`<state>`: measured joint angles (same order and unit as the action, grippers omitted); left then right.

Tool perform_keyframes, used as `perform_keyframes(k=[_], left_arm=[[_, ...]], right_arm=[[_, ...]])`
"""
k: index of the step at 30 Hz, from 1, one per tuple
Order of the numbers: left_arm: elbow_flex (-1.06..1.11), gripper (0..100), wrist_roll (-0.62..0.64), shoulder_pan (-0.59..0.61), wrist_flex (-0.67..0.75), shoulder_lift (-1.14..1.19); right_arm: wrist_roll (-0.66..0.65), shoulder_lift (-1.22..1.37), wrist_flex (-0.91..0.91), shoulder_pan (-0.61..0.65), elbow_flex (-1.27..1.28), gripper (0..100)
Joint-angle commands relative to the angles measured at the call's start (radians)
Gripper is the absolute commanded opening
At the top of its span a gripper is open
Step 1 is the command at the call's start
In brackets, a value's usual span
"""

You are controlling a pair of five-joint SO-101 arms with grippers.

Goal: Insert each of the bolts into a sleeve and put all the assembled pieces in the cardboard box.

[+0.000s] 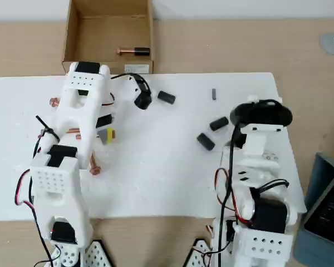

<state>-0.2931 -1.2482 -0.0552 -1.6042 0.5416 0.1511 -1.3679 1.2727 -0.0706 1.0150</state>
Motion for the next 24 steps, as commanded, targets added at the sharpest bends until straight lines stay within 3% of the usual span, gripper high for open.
perform_keyframes(k=[1, 9, 15, 24], left_arm=[[-0.046, 15, -0.006, -0.005, 0.034, 0.002], [-0.044, 1, -0.006, -0.011, 0.034, 0.058], [-0.040, 0, 0.002, -0.005, 0.029, 0.068], [-0.186, 0, 0.218, -0.017, -0.069, -0.001]], right_arm=[[0.003, -0.015, -0.025, -0.008, -0.002, 0.9], [0.003, -0.019, -0.025, -0.008, -0.002, 0.9], [0.003, -0.021, -0.025, -0.007, -0.004, 0.9], [0.005, -0.022, -0.017, -0.008, -0.045, 0.9]])
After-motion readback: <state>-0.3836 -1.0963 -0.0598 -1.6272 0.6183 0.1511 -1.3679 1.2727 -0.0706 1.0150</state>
